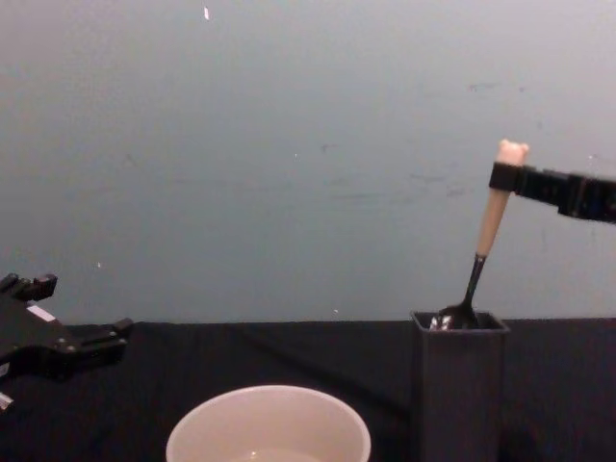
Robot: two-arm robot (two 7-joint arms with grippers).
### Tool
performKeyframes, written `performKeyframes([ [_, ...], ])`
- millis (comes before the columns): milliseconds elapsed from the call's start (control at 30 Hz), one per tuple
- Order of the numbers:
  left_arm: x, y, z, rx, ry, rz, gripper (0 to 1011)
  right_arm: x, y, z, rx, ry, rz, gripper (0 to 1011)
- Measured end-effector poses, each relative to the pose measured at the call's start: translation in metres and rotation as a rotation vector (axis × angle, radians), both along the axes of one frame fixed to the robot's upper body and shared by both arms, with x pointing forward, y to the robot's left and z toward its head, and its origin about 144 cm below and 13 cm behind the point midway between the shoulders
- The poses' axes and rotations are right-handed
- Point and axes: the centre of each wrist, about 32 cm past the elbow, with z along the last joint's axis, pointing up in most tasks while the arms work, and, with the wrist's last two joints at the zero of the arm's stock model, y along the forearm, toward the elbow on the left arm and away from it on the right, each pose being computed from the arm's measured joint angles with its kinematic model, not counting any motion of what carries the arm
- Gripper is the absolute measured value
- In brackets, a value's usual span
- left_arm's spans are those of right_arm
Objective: Pick up the stirring spoon with one hand, stir inside the cup, then place it back in its original position.
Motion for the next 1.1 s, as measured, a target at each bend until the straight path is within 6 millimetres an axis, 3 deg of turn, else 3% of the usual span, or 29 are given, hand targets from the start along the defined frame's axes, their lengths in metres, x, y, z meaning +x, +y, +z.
performKeyframes([
  [1100, 0.0, 0.0, 0.0, 0.0, 0.0, 0.0, 1001, 0.012, 0.009, 0.019, 0.073, -0.057, 0.026, 205],
])
